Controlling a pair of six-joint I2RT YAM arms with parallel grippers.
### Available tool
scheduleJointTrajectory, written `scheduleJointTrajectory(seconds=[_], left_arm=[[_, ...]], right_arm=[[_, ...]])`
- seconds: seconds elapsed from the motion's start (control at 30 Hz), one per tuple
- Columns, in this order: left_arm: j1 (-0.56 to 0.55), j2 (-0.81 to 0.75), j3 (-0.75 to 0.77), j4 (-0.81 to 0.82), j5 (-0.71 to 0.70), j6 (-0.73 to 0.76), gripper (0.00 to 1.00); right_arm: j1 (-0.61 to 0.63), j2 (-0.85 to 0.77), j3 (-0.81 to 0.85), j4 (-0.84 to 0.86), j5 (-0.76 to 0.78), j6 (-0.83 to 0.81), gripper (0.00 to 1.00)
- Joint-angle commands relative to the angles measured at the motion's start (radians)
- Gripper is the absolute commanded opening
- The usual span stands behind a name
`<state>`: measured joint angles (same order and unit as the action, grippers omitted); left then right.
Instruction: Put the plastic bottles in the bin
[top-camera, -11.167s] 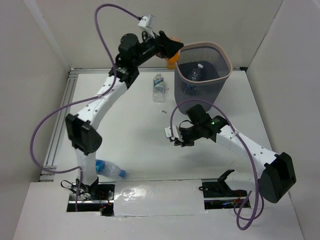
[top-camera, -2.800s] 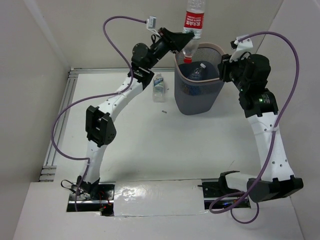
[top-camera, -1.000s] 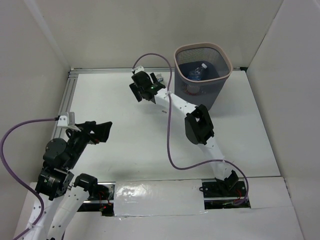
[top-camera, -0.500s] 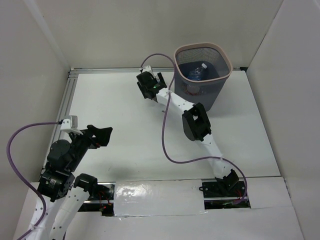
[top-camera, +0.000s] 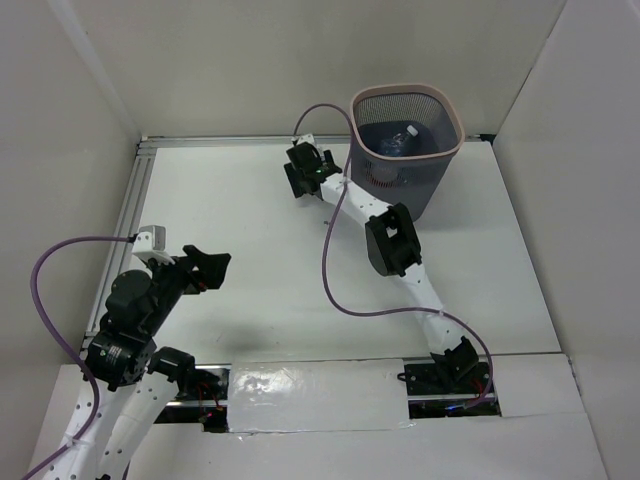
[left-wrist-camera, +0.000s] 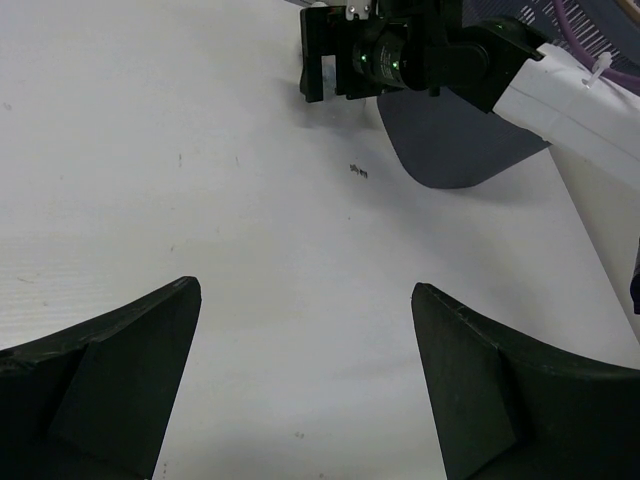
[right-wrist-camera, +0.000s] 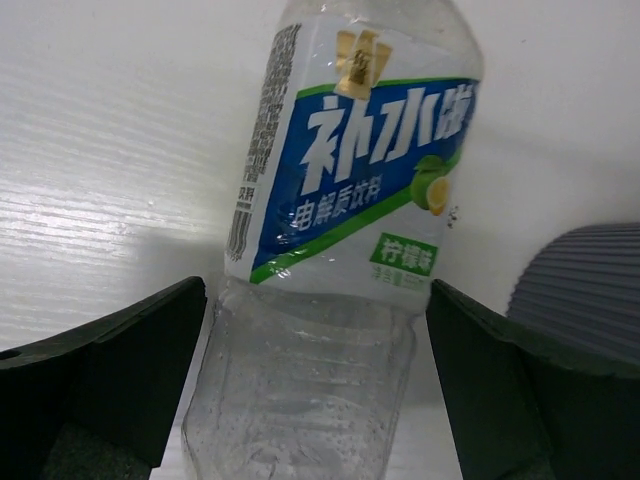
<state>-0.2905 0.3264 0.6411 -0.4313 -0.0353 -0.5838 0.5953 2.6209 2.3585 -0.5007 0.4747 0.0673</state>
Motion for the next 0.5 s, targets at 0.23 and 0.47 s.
scheduleJointTrajectory(seconds=[0.23, 0.47], left_arm=[[0.005, -0.013, 0.005, 0.040, -0.003, -0.024, 0.99], [0.005, -0.023, -0.006, 0.083, -0.003, -0.033, 0.99]], right_arm=[[0.006, -0.087, -0.109, 0.016, -0.251, -0.027, 0.63], [0.118, -0.320, -0.327, 0.120, -0.428, -0.227, 0.35]])
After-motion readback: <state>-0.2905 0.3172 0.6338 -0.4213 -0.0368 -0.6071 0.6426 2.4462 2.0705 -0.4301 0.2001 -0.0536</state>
